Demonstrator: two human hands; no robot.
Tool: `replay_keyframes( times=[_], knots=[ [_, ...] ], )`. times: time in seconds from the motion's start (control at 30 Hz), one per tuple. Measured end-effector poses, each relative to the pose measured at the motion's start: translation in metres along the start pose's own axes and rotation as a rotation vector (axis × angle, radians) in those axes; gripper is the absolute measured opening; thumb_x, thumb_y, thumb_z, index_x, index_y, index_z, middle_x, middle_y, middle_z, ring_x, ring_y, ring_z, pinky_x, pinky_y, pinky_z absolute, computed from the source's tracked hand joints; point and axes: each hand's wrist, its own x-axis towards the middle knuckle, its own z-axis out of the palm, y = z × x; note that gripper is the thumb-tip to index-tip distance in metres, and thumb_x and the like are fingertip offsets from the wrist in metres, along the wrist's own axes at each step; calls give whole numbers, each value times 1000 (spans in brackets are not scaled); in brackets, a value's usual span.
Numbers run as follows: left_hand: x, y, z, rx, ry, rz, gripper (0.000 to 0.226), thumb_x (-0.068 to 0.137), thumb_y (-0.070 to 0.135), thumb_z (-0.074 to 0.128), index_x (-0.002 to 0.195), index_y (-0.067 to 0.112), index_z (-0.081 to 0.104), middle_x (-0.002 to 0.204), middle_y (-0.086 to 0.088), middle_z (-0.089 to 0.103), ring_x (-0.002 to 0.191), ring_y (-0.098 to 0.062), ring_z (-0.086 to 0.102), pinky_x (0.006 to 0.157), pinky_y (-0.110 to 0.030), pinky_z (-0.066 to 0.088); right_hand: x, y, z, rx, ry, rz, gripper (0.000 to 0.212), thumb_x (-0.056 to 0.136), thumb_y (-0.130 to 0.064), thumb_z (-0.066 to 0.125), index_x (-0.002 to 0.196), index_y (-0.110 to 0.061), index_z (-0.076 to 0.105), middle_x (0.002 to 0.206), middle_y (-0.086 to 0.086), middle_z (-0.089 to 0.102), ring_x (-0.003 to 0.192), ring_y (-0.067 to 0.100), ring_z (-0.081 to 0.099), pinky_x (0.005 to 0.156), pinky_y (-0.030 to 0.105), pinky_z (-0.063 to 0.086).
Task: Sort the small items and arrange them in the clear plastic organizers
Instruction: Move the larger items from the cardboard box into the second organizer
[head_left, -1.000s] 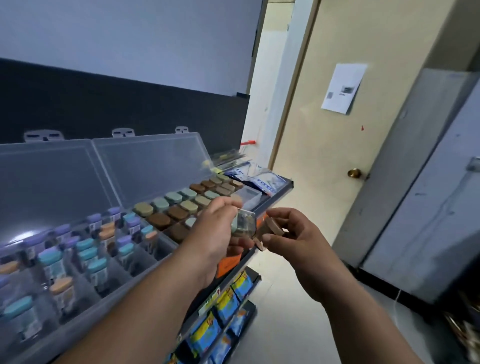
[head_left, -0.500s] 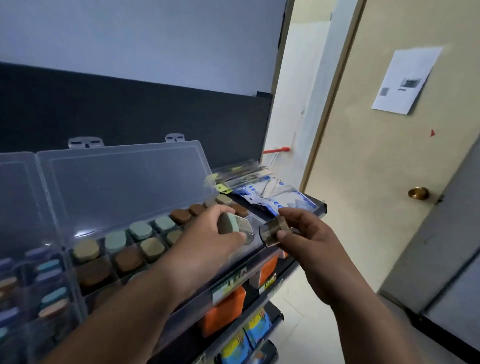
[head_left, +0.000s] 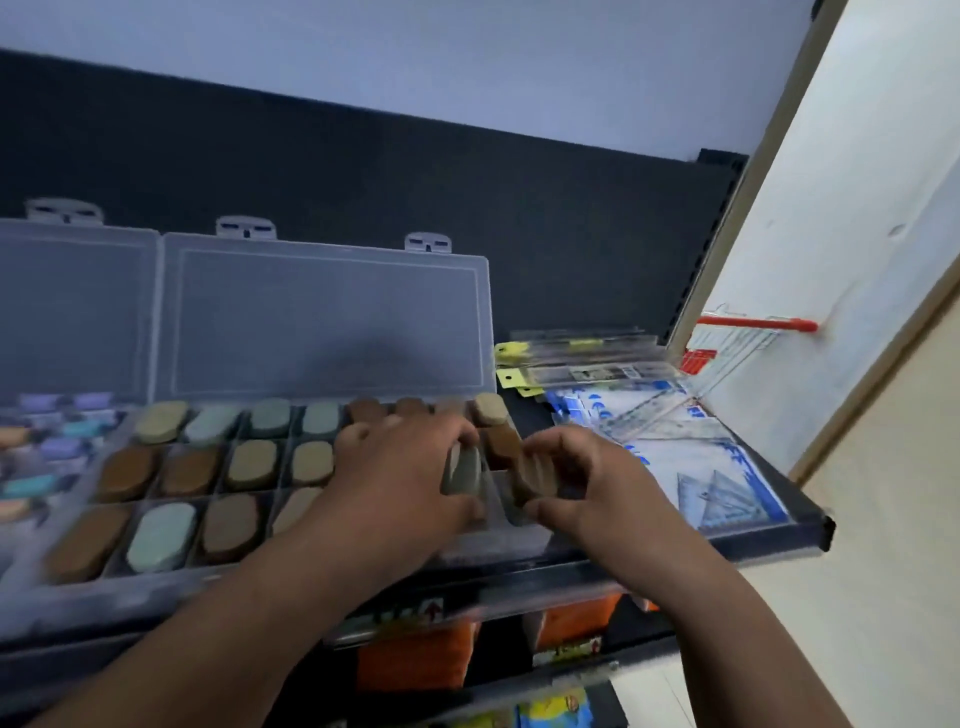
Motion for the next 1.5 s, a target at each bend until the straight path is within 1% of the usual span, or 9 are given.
replay_keyframes(
  times=[0.2, 0.47, 0.63, 0.8, 0.9, 0.97, 1.1, 1.2, 1.5],
  knots=[
    [2, 3, 19, 73, -16, -58, 39, 81, 46, 65, 114, 47, 45, 99, 16, 43, 102, -13, 35, 89, -33, 29, 14, 16, 1, -143, -72, -98, 47, 68, -12, 81, 98, -39, 56, 101, -13, 60, 96, 2, 56, 81, 10, 40],
    [3, 12, 27, 168, -11, -45, 46, 79, 50, 65, 120, 45, 46, 121, 19, 47, 117, -11, 36, 99, -36, 30, 15, 27, -5, -105, -183, -71, 46, 68, -19, 80, 101, -42, 56, 101, -22, 56, 94, -7, 53, 79, 12, 41],
    [-9, 14, 24, 163, 40, -28, 48, 85, 47, 61, 128, 43, 39, 128, 21, 40, 122, -7, 32, 103, -31, 25, 5, 29, -4, -161, -131, -153, 41, 77, -24, 76, 112, -38, 58, 111, -24, 52, 107, -5, 48, 85, 2, 32],
    [-30, 3, 18, 144, 136, -4, 18, 94, 25, 49, 110, 33, 44, 106, 18, 42, 100, -8, 42, 86, -24, 35, -8, 21, 7, -268, -33, -349, 39, 82, -30, 57, 121, -26, 63, 128, -11, 57, 123, 6, 45, 104, 22, 32],
    [-38, -2, 18, 199, 92, -4, 30, 93, 12, 46, 119, 26, 47, 121, 12, 45, 110, -8, 40, 93, -21, 31, -14, 15, 18, -339, -39, -379, 45, 84, -28, 49, 127, -23, 61, 135, -7, 55, 128, 12, 45, 110, 35, 34],
    [-40, -5, 20, 251, 52, 35, 39, 91, 10, 45, 128, 25, 47, 131, 9, 45, 119, -9, 38, 100, -22, 26, -17, 12, 25, -406, -36, -406, 47, 84, -28, 45, 127, -22, 61, 135, -4, 57, 127, 16, 49, 108, 34, 33],
    [-40, -8, 25, 377, -54, 30, 60, 93, 16, 45, 149, 27, 23, 151, 12, 26, 137, -7, 21, 113, -23, 11, -20, 7, 31, -565, -37, -408, 49, 76, -29, 39, 117, -25, 67, 120, -8, 66, 110, 10, 61, 97, 28, 37],
    [-42, -8, 29, 430, -73, 9, 67, 93, 19, 45, 151, 27, 13, 154, 11, 18, 140, -9, 15, 115, -25, 6, -23, 3, 32, -614, -70, -350, 51, 73, -31, 39, 115, -29, 67, 115, -14, 66, 106, 5, 60, 101, 20, 32],
    [-50, -5, 36, 468, -34, -16, 70, 92, 27, 45, 152, 23, 9, 152, 7, 13, 137, -15, 11, 113, -29, 8, -25, 3, 39, -615, -40, -313, 49, 81, -35, 36, 121, -27, 63, 122, -10, 62, 115, 11, 57, 104, 27, 22]
  ],
)
